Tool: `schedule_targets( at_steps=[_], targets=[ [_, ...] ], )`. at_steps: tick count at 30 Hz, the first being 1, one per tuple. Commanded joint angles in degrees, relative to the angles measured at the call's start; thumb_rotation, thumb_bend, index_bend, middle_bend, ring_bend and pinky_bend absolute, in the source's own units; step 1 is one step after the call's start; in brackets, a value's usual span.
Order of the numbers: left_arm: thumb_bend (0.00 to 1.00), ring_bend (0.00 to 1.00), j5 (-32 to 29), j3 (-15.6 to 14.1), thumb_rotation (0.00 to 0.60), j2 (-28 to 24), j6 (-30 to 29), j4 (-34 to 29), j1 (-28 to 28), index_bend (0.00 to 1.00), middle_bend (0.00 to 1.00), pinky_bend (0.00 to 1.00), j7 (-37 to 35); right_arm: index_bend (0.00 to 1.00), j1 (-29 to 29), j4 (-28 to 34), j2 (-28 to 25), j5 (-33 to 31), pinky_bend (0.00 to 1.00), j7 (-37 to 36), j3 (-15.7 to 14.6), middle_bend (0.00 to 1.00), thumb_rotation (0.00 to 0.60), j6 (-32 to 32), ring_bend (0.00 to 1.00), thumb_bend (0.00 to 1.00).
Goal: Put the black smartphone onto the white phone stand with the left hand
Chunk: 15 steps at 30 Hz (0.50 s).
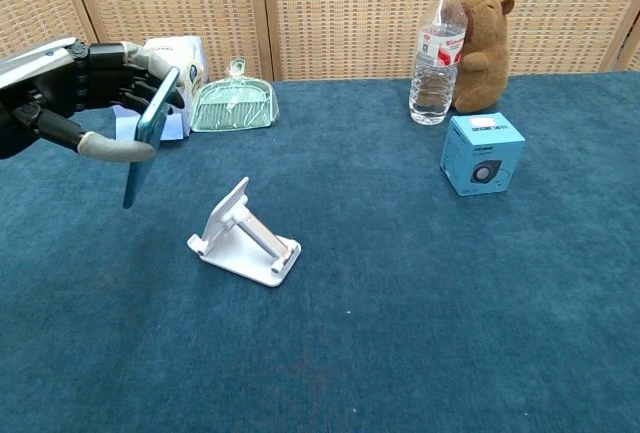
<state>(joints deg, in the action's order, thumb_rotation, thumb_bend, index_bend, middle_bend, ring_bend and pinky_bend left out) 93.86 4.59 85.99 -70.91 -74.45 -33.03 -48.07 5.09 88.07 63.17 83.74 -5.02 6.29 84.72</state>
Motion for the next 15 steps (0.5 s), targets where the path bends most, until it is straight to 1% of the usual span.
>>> schedule_targets(
  at_steps=[1,5,6,8,11,15],
  targets=[
    [0.12,0.44,0.83,-0.85,0.6,3.38,1.28,4.39,-2.23,0.48,0.43,0.31,-8.05,0.0,0.22,-0.16,0.1,-0.52,0.0,0.14,0.15,0.0,0.6,-0.53,0.0,0.0],
    [0.12,0.44,2.0,-1.7,0.6,6.24,2.42,9.91,-4.36,0.48,0.43,0.31,-13.99,0.0,0.44,-0.37,0.2,-1.4,0.0,0.28,0.4,0.0,0.6,-1.23,0.0,0.0],
    [0.11,0.44,2.35,-2.41,0.6,6.63,2.61,11.53,-4.61,0.48,0.43,0.31,-15.99,0.0,0.51,-0.44,0.25,-1.69,0.0,0.34,0.5,0.0,0.6,-1.41,0.0,0.0],
    [0.11,0.44,3.29,-3.93,0.6,6.9,1.7,14.15,-4.28,0.48,0.43,0.31,-19.44,0.0,0.6,-0.59,0.32,-2.12,0.0,0.41,0.63,0.0,0.6,-1.72,0.0,0.0],
    [0.11,0.43,4.01,-5.16,0.6,7.78,0.24,17.7,-3.95,0.48,0.43,0.31,-23.76,0.0,0.75,-0.86,0.44,-2.68,0.0,0.56,0.75,0.0,0.6,-2.21,0.0,0.0],
    [0.11,0.43,4.4,-5.67,0.6,9.29,-0.2,20.73,-4.75,0.48,0.43,0.31,-28.18,0.0,0.99,-1.14,0.61,-3.31,0.0,0.78,0.93,0.0,0.6,-2.82,0.0,0.0]
  ],
)
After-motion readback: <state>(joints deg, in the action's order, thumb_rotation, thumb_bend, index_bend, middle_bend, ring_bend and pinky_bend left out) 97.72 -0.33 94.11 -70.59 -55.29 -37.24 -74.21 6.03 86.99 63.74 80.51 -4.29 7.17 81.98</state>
